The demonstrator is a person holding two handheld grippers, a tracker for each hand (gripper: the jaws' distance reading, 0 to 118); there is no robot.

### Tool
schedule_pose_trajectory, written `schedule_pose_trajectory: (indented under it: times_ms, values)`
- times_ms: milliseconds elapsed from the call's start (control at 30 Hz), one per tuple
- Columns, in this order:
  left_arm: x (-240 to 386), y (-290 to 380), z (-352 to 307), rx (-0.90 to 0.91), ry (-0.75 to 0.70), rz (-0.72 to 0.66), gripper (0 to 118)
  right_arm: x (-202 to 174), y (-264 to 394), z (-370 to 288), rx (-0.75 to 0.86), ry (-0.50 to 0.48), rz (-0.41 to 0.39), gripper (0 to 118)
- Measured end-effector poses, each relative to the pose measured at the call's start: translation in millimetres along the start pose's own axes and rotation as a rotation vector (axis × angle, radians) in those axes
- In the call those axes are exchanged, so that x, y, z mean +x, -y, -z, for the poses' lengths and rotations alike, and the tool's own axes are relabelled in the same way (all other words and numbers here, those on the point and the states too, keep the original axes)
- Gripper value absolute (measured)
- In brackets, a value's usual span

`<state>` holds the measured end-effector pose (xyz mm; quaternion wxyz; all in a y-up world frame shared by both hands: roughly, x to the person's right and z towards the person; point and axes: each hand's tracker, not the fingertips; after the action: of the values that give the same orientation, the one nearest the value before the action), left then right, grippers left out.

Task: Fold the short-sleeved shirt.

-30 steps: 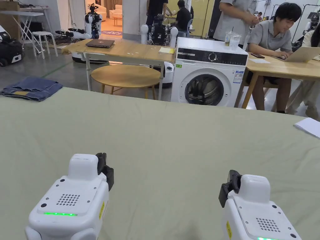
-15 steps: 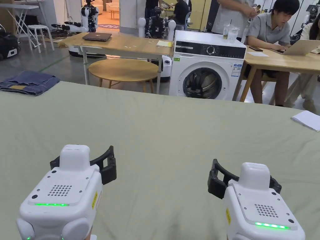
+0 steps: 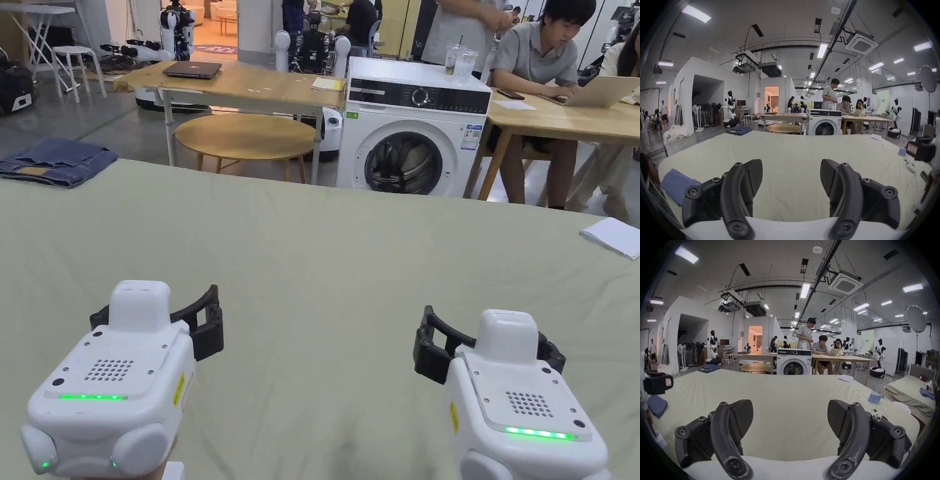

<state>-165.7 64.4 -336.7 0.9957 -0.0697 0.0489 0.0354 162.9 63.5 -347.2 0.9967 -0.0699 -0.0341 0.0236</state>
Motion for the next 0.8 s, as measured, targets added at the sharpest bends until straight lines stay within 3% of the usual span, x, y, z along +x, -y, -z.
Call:
schedule_pose_trajectory:
  times_ms: [267,800]
  values:
    - [-8.4,-4.6,0.1,0.038,0.006,-0.062,78,2.2,-1.7,3.6,-0.012,-0.035,0.07,96]
    - [-7.1,0.8,-5.2,0.041,0.016,-0.025,78,3.6,-8.4,-1.0,-0.034,-0.081,0.099,96]
